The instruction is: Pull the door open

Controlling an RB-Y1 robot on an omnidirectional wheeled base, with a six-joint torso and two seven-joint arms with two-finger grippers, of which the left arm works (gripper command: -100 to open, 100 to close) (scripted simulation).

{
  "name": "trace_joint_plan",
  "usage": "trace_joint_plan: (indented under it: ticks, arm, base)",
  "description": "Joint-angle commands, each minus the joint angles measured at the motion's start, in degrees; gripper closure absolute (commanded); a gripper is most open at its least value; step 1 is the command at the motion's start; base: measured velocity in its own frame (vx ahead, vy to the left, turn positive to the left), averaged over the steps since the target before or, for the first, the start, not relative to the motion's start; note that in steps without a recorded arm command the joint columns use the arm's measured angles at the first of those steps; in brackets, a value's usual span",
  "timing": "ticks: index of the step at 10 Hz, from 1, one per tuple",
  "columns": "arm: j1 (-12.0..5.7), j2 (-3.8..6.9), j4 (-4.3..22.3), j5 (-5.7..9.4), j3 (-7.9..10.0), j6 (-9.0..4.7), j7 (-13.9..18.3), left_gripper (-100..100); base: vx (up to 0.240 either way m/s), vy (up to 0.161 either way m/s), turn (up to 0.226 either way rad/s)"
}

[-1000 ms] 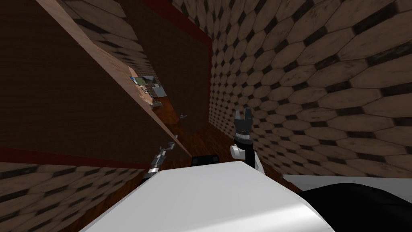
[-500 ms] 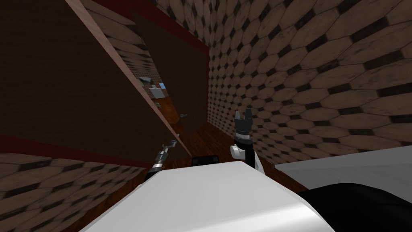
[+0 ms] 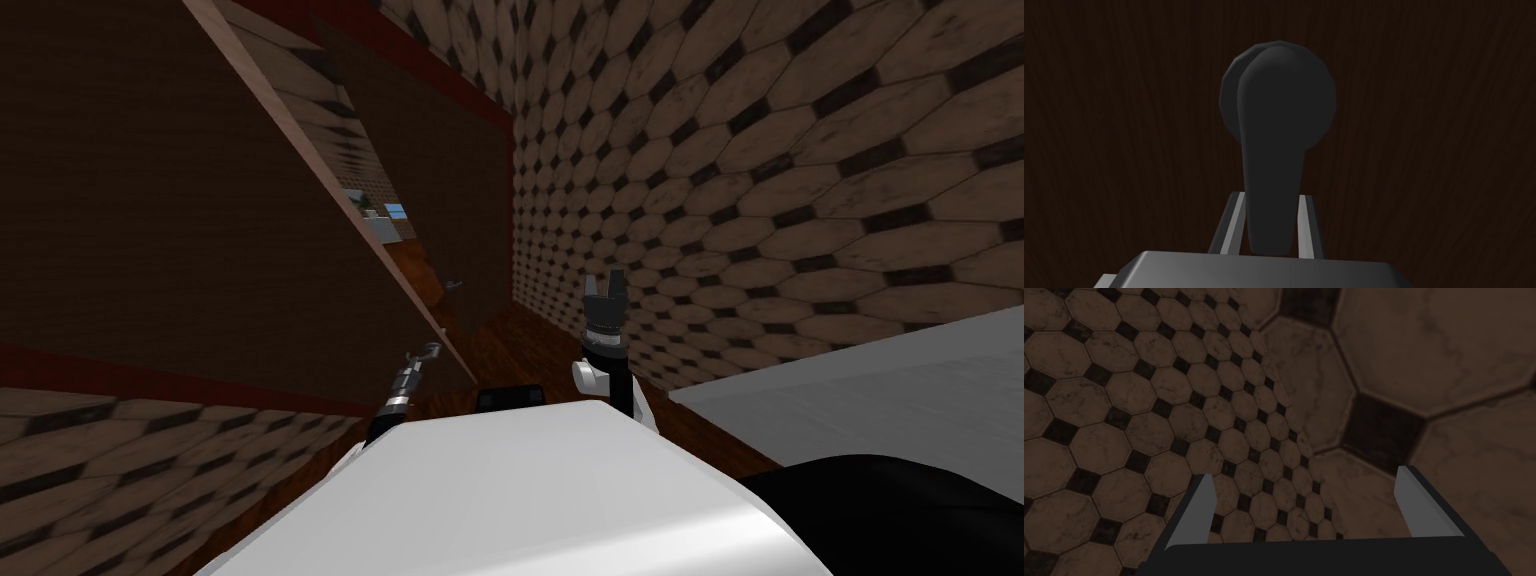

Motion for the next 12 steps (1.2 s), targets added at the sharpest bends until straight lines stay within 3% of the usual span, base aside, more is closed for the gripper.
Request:
trace_joint_plan:
  ticks: [1, 3, 8, 11, 12]
  arm:
    - [-1.61, -0.78, 1.3, 0.07, -1.04, -0.03, -0.4, 100]
    - [-4.87, -1.32, 2.8, 1.43, -2.02, 1.69, -1.6, 100]
    - [-9.07, -2.03, 4.7, 3.17, -3.28, 3.89, -3.2, 100]
    - [-10.84, -2.33, 5.6, 3.91, -3.81, 4.83, -3.9, 100]
    - [-10.43, -1.79, 5.2, 3.93, -3.39, 4.77, -3.6, 100]
  base:
    - [-0.102, 0.040, -0.082]
    - [-0.202, 0.073, -0.200]
    - [-0.173, 0.048, -0.086]
    - [-0.208, 0.066, -0.078]
    - [-0.083, 0.032, -0.021]
